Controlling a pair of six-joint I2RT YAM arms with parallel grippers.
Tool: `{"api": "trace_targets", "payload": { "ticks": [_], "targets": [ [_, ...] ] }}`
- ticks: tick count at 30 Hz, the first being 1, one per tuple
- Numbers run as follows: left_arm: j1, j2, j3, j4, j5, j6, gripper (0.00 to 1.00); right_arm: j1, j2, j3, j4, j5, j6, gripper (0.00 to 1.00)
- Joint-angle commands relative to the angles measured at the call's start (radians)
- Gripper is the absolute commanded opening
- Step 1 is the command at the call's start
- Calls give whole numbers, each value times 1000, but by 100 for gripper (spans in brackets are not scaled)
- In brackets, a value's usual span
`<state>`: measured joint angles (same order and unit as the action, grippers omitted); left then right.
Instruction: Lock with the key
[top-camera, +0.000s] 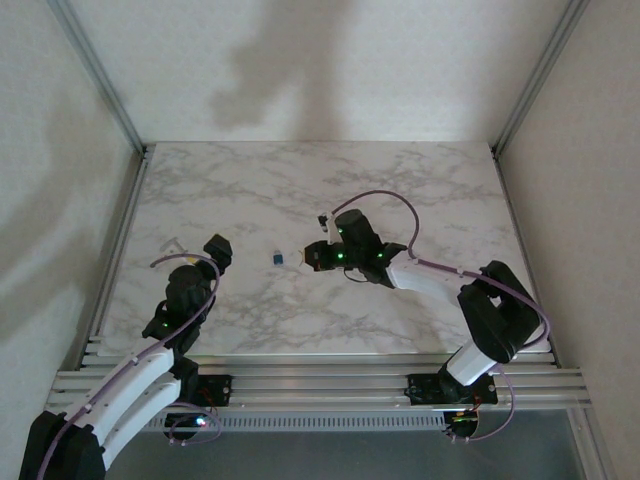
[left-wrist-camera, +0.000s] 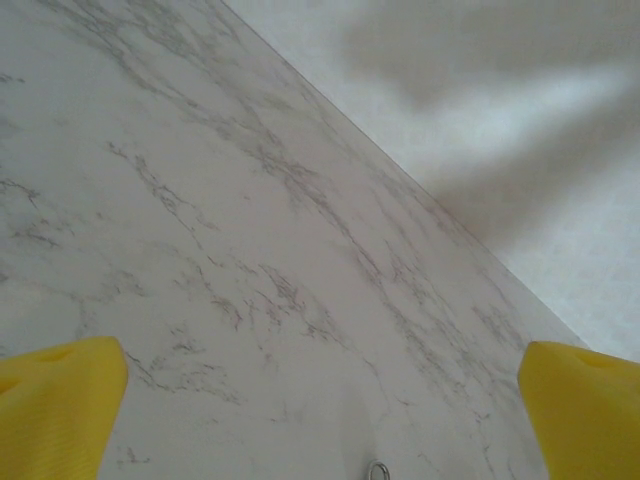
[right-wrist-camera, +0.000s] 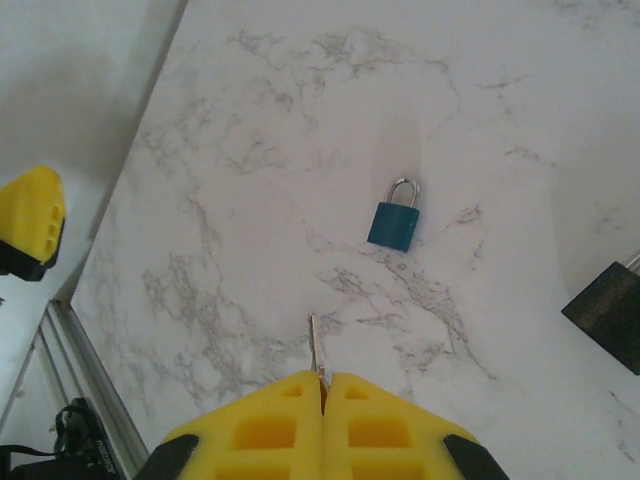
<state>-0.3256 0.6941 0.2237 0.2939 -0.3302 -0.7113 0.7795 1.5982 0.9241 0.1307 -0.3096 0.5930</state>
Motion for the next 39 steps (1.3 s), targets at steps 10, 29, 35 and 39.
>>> {"api": "trace_targets", "payload": {
  "ticks": [10, 29, 35, 39],
  "targets": [
    [-4, 4, 8, -25, -58, -27, 100, 43, 53, 60, -54, 141, -2, 0],
    [-3, -21, 3, -41, -81, -31, 100, 58, 183, 132, -76, 198, 12, 0],
    [-3, -16, 0, -37, -75, -34, 100, 60, 250, 193, -100, 196, 5, 0],
    [-3, -13, 0, -35, -76, -34, 100, 62, 294, 232, -110, 184, 9, 0]
  ]
}}
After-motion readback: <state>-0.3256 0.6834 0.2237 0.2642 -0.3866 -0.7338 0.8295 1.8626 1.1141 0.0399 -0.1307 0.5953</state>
